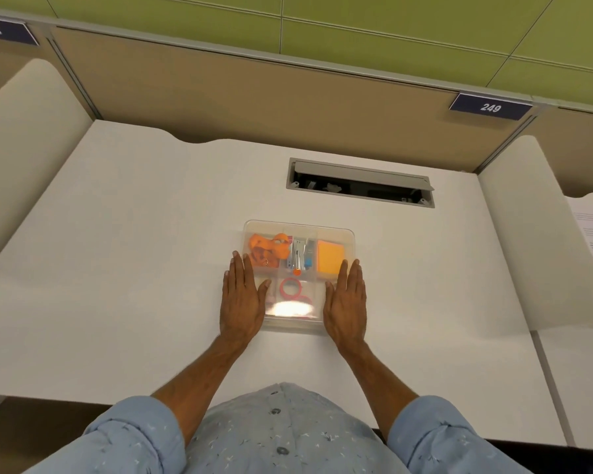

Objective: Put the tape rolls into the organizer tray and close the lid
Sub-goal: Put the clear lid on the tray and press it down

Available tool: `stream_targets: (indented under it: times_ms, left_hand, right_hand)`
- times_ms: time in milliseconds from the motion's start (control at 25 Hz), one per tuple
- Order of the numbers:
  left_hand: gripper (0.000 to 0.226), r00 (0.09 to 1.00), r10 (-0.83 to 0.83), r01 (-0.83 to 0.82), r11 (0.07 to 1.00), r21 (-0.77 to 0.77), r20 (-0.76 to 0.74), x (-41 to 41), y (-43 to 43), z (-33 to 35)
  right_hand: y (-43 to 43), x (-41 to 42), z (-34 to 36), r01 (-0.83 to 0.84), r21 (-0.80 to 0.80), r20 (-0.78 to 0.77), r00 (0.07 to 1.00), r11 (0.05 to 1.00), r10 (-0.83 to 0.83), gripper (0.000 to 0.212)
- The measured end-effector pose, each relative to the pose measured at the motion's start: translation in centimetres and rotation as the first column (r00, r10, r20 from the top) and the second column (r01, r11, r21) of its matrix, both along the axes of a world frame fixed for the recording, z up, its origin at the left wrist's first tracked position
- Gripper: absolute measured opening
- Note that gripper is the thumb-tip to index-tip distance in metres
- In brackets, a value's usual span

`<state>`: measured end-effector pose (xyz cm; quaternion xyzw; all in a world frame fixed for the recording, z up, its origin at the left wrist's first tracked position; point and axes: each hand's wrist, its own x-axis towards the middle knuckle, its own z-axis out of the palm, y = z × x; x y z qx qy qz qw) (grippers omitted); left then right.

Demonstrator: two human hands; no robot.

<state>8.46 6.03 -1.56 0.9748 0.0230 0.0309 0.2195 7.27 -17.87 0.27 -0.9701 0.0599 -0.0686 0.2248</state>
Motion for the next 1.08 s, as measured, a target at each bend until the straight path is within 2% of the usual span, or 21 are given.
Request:
stream_targets:
  times_ms: [200,360,640,800,960,1080]
  left_hand:
    - [0.088,0.999,0.003,-0.003,1.000,0.008,-0.036,0.3,0.3,-0.8]
    - [0.086,1.000,0.015,-0.015,1.000,0.017,0.004,0.1,0.2,-0.4]
    - [0.084,1.000,-0.029,0.028,0.995,0.092,0.007,0.3,0.1,0.9]
    - [0.081,0.998,-0.052,0.050,0.997,0.062,0.035,2.6,0.2,1.4]
    - [0.074,0.997,-0.072,0.067,0.992,0.107,0.041,6.7,0.1,1.4]
    - [0.073,0.997,-0.074,0.071,0.990,0.125,0.022,9.0,-0.1,0.9]
  right_hand:
    - [-0.1,0.4,-0.5,0.021,0.041,-0.030,0.999,0.999,-0.020,0.072]
    - [-0.2,0.3,-0.4,-0.010,0.056,-0.025,1.000,0.998,0.012,0.069]
    - [-0.8,0.5,-0.4,-0.010,-0.163,-0.009,1.000,0.987,0.009,0.064]
    - [-1.9,2.5,0.5,-0.039,-0.165,0.001,0.999,0.985,0.039,0.061]
    - [-2.6,7.1,1.0,-0.111,-0.152,-0.069,0.992,0.982,0.101,0.062]
    - [-2.9,10.4,1.0,-0.135,-0.128,-0.151,0.982,0.983,0.115,0.070]
